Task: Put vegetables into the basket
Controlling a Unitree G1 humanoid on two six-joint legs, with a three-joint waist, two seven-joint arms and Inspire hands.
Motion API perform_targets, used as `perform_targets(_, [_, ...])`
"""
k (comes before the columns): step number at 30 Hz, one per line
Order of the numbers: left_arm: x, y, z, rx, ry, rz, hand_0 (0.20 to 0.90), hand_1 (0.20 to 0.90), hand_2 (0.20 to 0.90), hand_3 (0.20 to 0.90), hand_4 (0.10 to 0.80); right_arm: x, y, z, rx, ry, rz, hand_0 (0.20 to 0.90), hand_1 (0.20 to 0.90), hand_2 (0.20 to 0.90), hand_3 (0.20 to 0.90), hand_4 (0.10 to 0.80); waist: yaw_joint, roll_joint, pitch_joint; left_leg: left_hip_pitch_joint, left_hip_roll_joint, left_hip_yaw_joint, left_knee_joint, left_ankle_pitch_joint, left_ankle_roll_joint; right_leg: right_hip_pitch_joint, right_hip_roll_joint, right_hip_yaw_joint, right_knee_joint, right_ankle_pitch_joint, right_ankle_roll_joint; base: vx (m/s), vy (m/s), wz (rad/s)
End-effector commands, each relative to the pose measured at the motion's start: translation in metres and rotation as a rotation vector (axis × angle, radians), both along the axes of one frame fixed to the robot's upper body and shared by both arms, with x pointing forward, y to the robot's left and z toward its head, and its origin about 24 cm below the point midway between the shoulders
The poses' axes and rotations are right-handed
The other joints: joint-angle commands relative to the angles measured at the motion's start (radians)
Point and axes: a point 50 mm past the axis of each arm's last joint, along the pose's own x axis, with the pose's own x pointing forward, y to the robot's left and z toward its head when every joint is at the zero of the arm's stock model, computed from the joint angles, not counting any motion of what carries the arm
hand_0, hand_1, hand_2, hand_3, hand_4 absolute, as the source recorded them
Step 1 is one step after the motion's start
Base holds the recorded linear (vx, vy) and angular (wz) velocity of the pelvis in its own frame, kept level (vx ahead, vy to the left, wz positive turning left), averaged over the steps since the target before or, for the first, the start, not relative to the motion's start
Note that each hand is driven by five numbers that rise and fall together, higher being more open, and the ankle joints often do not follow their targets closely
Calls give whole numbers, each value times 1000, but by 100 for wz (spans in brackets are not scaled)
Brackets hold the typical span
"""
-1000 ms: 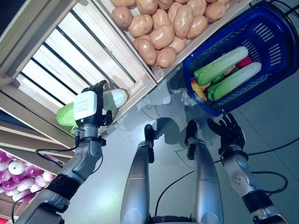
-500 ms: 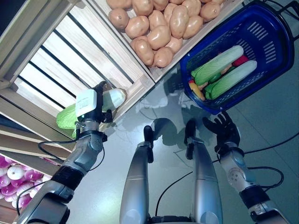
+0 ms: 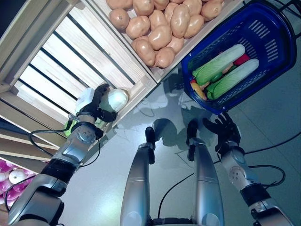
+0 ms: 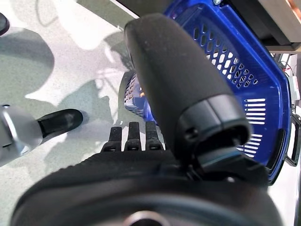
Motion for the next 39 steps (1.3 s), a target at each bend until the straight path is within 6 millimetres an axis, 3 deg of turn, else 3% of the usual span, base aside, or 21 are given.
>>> perform_targets(1, [4, -21, -19, 11, 14, -25, 900, 900, 900, 900, 800, 2, 5, 18, -42, -93, 45, 900, 900, 900, 900, 800, -26, -16, -3, -31, -14, -7, -71, 70, -8, 35, 42, -50, 49, -53, -20, 0, 0, 0])
perform_targets(5, [5, -21, -20, 124, -83, 58, 900, 900, 900, 900, 800, 3, 11, 16, -27, -87, 53, 900, 900, 900, 900, 800, -26, -26, -3, -27, -15, -11, -72, 68, -9, 38, 46, -49, 44, -50, -20, -19, -5, 0])
perform_targets(6, [7, -21, -16, 132, -103, 63, 900, 900, 900, 900, 800, 6, 12, 20, -26, -102, 55, 900, 900, 900, 900, 800, -26, -26, -3, -53, -14, -7, -84, 100, -4, 13, 47, -52, 31, -20, -27, -81, -18, -3])
perform_targets(7, [7, -23, -18, 148, -114, 67, 796, 796, 796, 796, 731, 7, 14, 20, -24, -102, 56, 900, 900, 900, 900, 800, -26, -29, -3, -52, -16, -8, -84, 99, -5, 14, 49, -51, 29, -19, -27, 0, 0, 0])
perform_targets(8, [6, -25, -24, 157, -121, 84, 300, 300, 300, 300, 400, 5, 16, 16, -18, -87, 59, 900, 900, 900, 900, 800, -27, -34, -3, -27, -18, -15, -72, 65, -10, 38, 50, -46, 42, -50, -20, 80, -20, -2])
perform_targets(10, [10, -28, -18, 160, -144, 86, 300, 300, 300, 300, 400, 9, 19, 21, -17, -103, 60, 900, 900, 900, 900, 800, -28, -36, -3, -55, -17, -11, -80, 95, -7, 10, 51, -49, 32, -20, -27, -44, -5, -1])
perform_targets(18, [15, -33, -15, 203, -165, 85, 300, 300, 300, 300, 400, 11, 26, 24, -4, -106, 61, 900, 900, 900, 900, 800, -31, -39, -3, -45, -24, -15, -87, 93, -7, 14, 56, -44, 28, -19, -23, -9, -8, -5])
perform_targets(31, [10, -29, -22, 200, -162, 113, 300, 300, 300, 300, 400, 8, 30, 21, 3, -102, 63, 900, 900, 900, 900, 800, -28, -37, -3, -16, -27, -26, -128, 110, -14, 46, 61, -41, -9, -10, -18, 3, -5, 2])
perform_targets(39, [1, -27, -20, 119, -286, 138, 300, 300, 300, 300, 400, 3, 31, 14, 20, -95, 68, 900, 900, 900, 900, 800, -16, -35, -3, 72, -31, -43, -222, 152, -29, 144, 62, -44, -97, 6, -11, 0, 0, 0])
